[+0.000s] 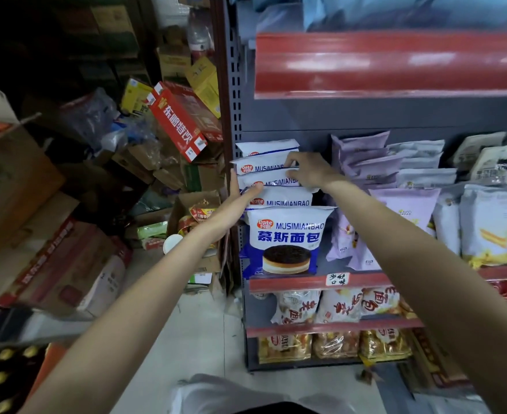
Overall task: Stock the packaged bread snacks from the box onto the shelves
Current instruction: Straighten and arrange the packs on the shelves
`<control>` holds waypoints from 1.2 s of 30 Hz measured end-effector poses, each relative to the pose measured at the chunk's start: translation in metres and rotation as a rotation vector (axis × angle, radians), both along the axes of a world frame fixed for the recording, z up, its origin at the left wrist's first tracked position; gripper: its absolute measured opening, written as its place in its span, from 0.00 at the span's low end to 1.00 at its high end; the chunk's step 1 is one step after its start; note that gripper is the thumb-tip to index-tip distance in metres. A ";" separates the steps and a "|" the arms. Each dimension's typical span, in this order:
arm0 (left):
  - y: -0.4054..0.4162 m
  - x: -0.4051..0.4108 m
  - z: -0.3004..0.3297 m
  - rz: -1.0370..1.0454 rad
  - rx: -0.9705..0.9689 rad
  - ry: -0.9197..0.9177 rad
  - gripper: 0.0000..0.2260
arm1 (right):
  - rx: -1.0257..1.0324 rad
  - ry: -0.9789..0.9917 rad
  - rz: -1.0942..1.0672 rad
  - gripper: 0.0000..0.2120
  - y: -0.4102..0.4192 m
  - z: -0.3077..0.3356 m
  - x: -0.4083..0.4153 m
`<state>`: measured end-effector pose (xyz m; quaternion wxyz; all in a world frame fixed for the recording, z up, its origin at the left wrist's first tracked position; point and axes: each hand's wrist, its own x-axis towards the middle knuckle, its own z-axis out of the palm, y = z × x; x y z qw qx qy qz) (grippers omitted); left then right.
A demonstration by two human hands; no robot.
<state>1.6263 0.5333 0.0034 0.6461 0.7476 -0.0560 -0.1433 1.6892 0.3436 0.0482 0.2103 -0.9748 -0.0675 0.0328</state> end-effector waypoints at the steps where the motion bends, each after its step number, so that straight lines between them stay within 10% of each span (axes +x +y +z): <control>1: 0.000 -0.001 0.000 0.010 -0.003 0.002 0.39 | 0.014 -0.001 -0.010 0.11 0.002 -0.002 0.001; 14: 0.009 0.037 0.013 0.050 0.071 -0.043 0.31 | 0.043 0.032 0.083 0.28 -0.003 -0.005 0.013; 36: 0.015 0.049 0.002 0.058 0.299 -0.236 0.32 | -0.275 0.039 0.128 0.26 0.012 -0.010 0.037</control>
